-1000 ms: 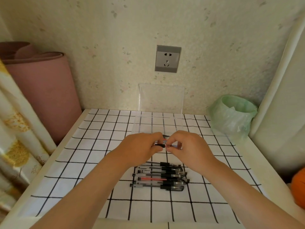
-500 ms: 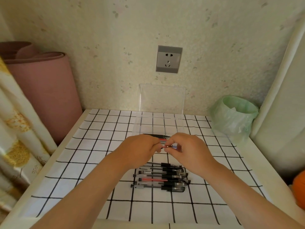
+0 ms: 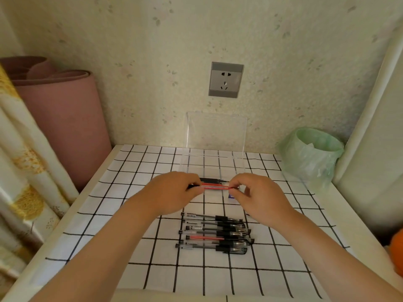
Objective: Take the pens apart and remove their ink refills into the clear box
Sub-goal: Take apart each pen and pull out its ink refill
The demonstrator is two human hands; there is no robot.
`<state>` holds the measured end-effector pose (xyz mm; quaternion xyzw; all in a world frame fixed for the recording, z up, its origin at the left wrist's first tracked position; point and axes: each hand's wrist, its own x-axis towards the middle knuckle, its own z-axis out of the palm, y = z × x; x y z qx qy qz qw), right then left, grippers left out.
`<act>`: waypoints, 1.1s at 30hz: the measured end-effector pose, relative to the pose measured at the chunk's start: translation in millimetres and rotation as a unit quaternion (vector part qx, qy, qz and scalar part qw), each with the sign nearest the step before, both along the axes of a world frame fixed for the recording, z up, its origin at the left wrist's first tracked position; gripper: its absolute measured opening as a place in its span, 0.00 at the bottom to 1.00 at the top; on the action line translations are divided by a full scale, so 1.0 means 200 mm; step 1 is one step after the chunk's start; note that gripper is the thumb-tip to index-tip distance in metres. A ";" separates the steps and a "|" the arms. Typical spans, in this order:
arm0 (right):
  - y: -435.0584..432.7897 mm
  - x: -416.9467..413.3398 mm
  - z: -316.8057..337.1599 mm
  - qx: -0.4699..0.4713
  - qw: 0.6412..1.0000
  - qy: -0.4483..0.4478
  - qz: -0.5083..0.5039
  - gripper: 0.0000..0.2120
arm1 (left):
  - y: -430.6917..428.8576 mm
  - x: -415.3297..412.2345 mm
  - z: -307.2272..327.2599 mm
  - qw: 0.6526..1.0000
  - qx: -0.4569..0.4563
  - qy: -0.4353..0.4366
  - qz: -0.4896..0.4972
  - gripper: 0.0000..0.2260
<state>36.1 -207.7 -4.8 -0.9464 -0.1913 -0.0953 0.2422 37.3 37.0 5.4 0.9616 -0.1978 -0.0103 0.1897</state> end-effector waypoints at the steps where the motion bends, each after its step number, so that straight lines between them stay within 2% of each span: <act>1: -0.02 0.01 0.00 -0.003 1.000 0.004 -0.012 0.03 | 0.03 0.01 0.01 1.000 0.016 -0.013 0.023 0.09; 4: -0.06 0.03 0.00 -0.030 0.998 0.017 -0.045 0.03 | 0.13 0.02 0.02 0.989 0.081 -0.059 0.112 0.07; 6: -0.07 0.03 -0.01 -0.041 0.997 0.029 -0.053 0.02 | 0.15 0.02 0.02 0.981 0.081 -0.084 0.152 0.05; 9: -0.04 0.02 -0.01 -0.037 0.998 0.030 -0.036 0.02 | 0.08 -0.02 0.02 0.990 -0.011 -0.087 0.109 0.05; 11: 0.00 0.00 0.00 -0.035 0.999 0.025 -0.017 0.02 | 0.00 -0.05 0.02 0.994 -0.034 -0.092 0.055 0.07; 15: 0.05 -0.03 0.00 -0.027 1.000 0.000 -0.003 0.02 | -0.10 -0.05 -0.01 0.993 -0.010 -0.120 0.014 0.09; 18: 0.06 -0.04 -0.01 -0.005 1.000 -0.004 -0.005 0.03 | -0.11 -0.03 -0.02 0.994 -0.002 -0.106 0.017 0.10; 22: 0.02 -0.02 -0.01 -0.033 0.999 0.008 -0.015 0.05 | -0.11 -0.01 -0.03 0.996 0.017 -0.089 0.021 0.09; 27: -0.12 0.00 0.01 -0.032 0.997 0.016 -0.062 0.03 | -0.10 -0.02 -0.10 0.997 0.036 -0.036 0.059 0.09; 30: -0.18 0.00 -0.03 -0.043 0.996 0.042 -0.073 0.04 | -0.13 -0.04 -0.15 0.997 0.047 -0.018 0.055 0.07; 33: -0.20 0.00 -0.09 -0.097 0.989 0.087 -0.063 0.08 | -0.17 -0.04 -0.19 0.997 0.062 -0.019 0.048 0.08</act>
